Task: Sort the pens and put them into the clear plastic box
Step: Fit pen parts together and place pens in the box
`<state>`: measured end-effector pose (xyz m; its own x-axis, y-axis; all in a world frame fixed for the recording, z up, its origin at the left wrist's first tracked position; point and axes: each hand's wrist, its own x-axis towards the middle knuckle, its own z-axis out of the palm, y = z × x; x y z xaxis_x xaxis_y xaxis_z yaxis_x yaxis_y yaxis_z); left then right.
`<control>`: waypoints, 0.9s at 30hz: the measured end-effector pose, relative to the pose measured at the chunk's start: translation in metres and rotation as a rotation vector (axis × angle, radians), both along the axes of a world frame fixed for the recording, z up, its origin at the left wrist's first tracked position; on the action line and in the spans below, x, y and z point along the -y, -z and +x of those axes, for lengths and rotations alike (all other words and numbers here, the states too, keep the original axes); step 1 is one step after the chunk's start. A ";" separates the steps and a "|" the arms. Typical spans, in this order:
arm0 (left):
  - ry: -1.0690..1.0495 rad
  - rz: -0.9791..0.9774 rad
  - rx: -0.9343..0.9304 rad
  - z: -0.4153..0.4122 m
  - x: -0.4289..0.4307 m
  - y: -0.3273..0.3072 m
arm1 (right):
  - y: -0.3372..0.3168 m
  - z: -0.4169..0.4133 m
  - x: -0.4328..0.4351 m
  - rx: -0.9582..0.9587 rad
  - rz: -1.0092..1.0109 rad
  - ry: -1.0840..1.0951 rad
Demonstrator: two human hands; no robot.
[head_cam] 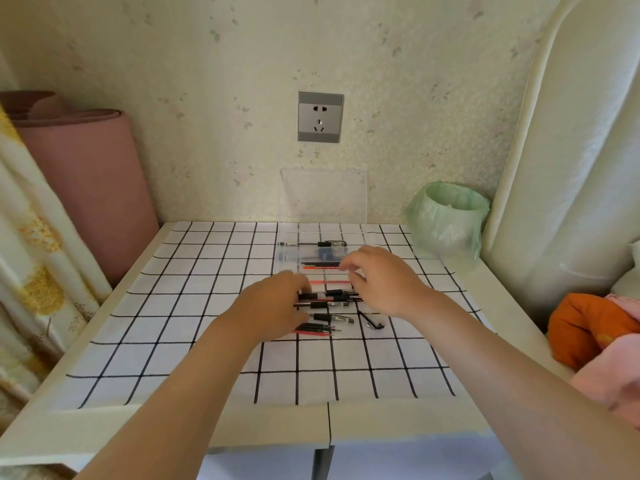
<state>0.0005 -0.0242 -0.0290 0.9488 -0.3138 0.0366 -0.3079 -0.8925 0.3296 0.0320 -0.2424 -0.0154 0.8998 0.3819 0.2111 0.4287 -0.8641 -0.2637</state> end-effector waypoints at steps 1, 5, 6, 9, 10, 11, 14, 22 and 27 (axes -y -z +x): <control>-0.017 -0.016 0.086 0.002 -0.001 0.001 | 0.001 0.005 -0.003 0.001 -0.043 -0.004; -0.081 0.006 0.273 0.010 -0.008 0.010 | 0.003 0.016 -0.016 -0.173 -0.190 -0.021; -0.085 0.028 0.276 0.012 -0.009 0.013 | 0.003 0.018 -0.019 -0.209 -0.202 -0.015; -0.074 0.080 0.257 0.013 -0.011 0.022 | 0.004 0.026 -0.027 -0.281 -0.240 0.041; -0.071 0.082 0.253 0.014 -0.011 0.024 | 0.003 0.028 -0.029 -0.303 -0.251 0.060; -0.069 0.076 0.255 0.014 -0.011 0.024 | 0.003 0.030 -0.031 -0.319 -0.256 0.076; -0.063 0.047 0.275 0.015 -0.012 0.025 | 0.005 0.034 -0.037 -0.339 -0.235 0.115; -0.074 0.046 0.230 0.016 -0.012 0.025 | 0.004 0.042 -0.046 -0.374 -0.213 0.143; -0.081 0.030 0.216 0.017 -0.013 0.023 | 0.007 0.045 -0.046 -0.395 -0.047 0.114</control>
